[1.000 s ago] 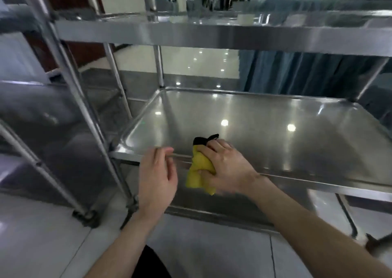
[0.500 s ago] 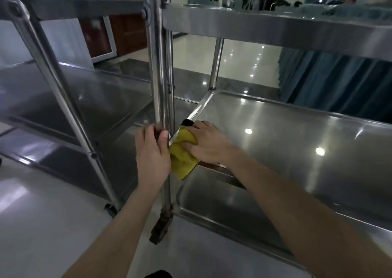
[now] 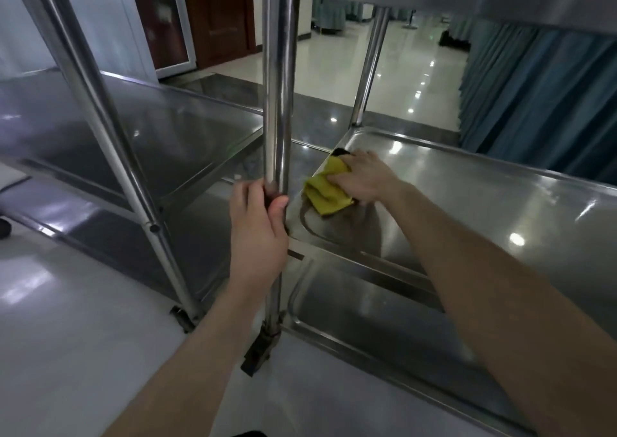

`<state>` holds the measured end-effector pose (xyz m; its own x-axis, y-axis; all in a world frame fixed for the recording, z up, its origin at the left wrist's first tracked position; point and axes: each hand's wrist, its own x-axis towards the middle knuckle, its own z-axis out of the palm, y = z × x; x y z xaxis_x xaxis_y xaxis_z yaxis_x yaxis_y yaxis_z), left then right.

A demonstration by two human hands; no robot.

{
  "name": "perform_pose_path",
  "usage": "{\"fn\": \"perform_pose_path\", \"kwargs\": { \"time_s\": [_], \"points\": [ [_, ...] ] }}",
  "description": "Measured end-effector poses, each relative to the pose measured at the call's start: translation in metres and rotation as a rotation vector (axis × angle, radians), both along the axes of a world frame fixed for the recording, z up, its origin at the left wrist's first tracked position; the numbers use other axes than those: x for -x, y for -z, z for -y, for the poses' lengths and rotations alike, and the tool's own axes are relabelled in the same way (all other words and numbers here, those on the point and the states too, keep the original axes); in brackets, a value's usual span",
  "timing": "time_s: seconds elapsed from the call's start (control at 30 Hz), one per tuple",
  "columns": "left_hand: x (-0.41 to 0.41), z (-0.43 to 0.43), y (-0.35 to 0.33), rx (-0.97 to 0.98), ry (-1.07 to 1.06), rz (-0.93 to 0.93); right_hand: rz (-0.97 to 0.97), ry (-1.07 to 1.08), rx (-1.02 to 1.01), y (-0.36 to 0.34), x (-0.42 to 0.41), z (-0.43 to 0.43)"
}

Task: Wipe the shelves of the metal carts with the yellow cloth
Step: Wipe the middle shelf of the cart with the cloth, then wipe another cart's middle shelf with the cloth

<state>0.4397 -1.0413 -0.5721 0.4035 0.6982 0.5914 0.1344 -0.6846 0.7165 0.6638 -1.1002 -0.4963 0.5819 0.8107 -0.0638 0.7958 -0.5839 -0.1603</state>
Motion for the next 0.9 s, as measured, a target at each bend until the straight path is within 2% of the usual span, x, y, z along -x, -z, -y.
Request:
{"fn": "perform_pose_path", "kwargs": {
  "time_s": [0.13,0.2,0.27,0.37,0.43,0.47,0.53,0.6,0.7,0.77,0.8,0.9],
  "points": [
    [-0.003,0.003,0.001,-0.002,-0.044,-0.016,-0.103,-0.196,-0.068,0.002,0.08,0.05],
    [-0.004,0.002,-0.001,0.007,-0.074,-0.035,-0.014,-0.243,-0.095,0.01,0.095,0.062],
    [-0.001,0.001,-0.002,0.041,-0.09,-0.075,0.049,-0.249,-0.082,0.015,0.102,0.066],
    [0.009,0.002,-0.016,0.094,-0.109,-0.191,0.016,-0.227,-0.054,0.002,0.107,0.086],
    [0.021,0.015,-0.024,0.213,-0.143,-0.314,-0.029,-0.145,0.034,-0.012,0.109,0.116],
    [0.029,0.029,-0.029,0.288,-0.153,-0.379,-0.091,-0.079,0.067,-0.018,0.107,0.136],
    [0.048,0.07,-0.038,0.5,-0.106,-0.478,-0.337,0.133,0.024,-0.031,0.096,0.182],
    [0.064,0.126,-0.068,0.777,0.081,-0.519,-0.649,0.372,-0.147,-0.048,0.092,0.225],
    [0.073,0.209,-0.135,0.946,0.432,-0.629,-1.068,0.666,-0.457,-0.088,0.107,0.281],
    [0.072,0.248,-0.187,0.987,0.502,-0.579,-1.23,0.783,-0.52,-0.13,0.128,0.314],
    [0.069,0.264,-0.21,0.963,0.464,-0.571,-1.297,0.834,-0.528,-0.155,0.138,0.331],
    [0.064,0.304,-0.291,0.785,0.417,-0.599,-1.383,0.943,-0.571,-0.232,0.157,0.38]
  ]
}}
